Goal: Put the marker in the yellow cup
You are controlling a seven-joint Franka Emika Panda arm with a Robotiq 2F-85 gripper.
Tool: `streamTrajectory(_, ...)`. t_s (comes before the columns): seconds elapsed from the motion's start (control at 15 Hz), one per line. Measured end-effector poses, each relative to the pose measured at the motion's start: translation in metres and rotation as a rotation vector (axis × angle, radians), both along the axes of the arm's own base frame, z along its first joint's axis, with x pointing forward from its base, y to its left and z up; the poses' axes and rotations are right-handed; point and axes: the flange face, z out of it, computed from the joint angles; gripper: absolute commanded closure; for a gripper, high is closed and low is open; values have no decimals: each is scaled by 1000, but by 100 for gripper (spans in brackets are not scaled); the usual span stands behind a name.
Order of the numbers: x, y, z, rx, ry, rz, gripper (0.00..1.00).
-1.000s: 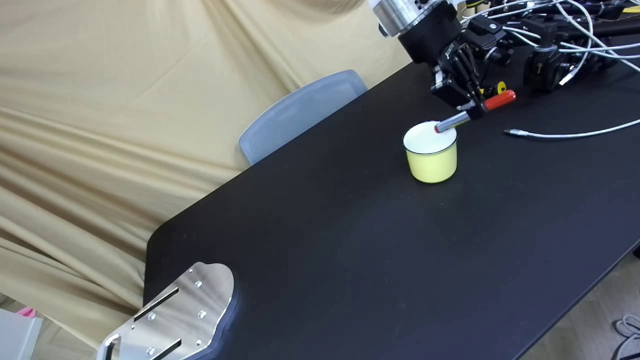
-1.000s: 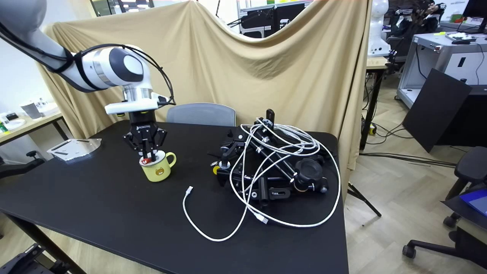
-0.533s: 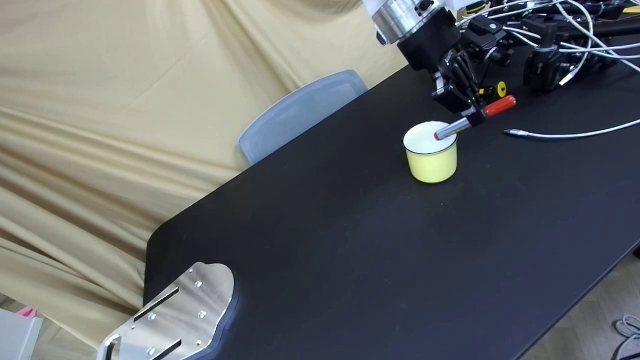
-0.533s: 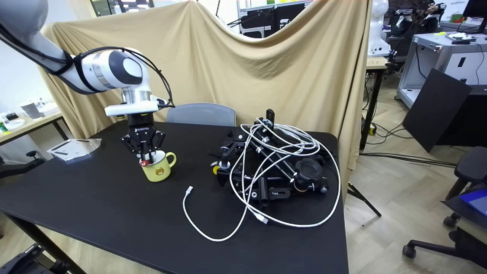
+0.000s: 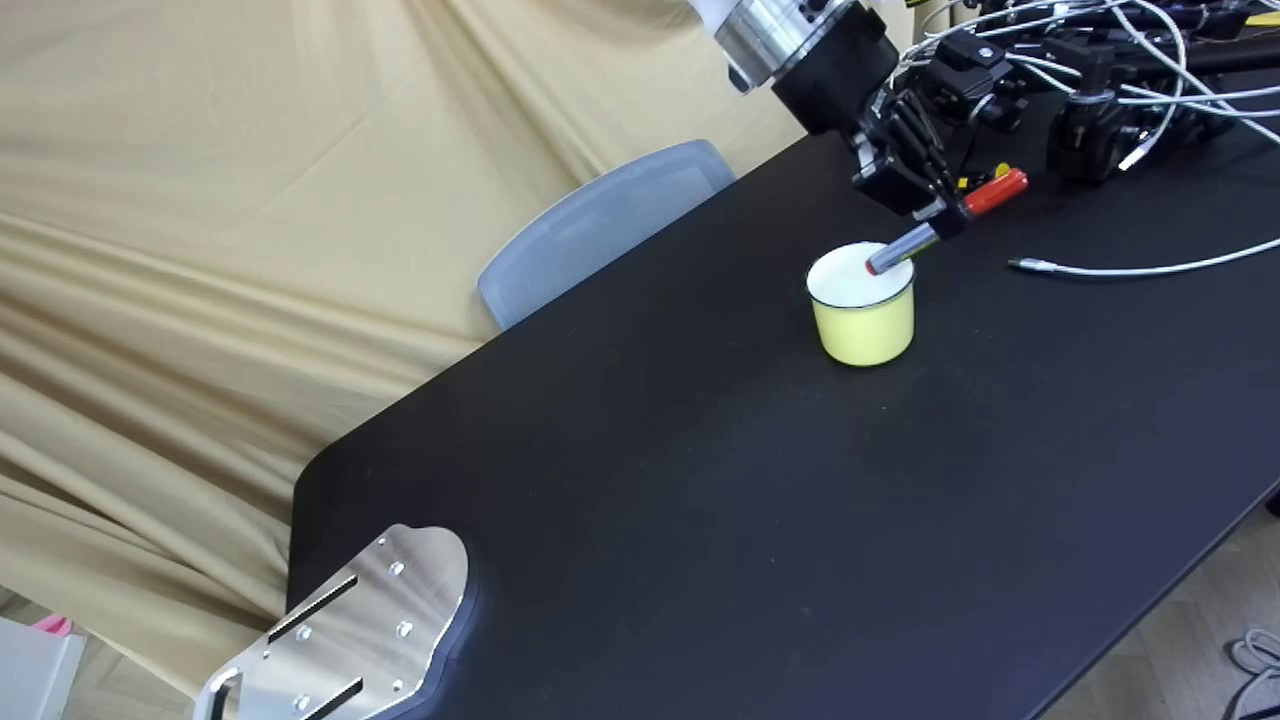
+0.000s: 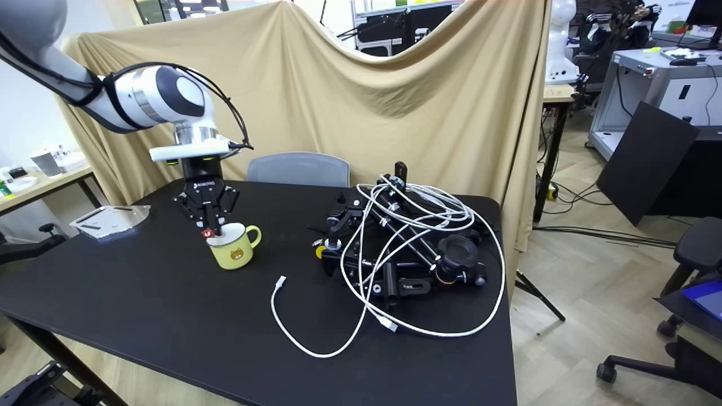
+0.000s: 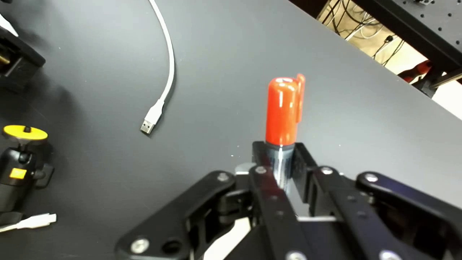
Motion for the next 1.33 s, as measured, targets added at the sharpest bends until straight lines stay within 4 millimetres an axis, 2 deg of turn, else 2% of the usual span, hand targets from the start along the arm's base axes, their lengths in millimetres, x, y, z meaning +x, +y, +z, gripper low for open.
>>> streamTrajectory(0.27,10,-5,-1,-35,45,-3,95)
streamTrajectory(0.67,36,-2,-25,-42,59,14,95)
streamTrajectory(0.93,48,7,-38,-41,64,42,95)
streamTrajectory(1.2,53,25,-41,-34,72,79,95)
streamTrajectory(1.27,53,29,-41,-34,74,87,79)
streamTrajectory(1.33,53,33,-41,-35,79,94,53)
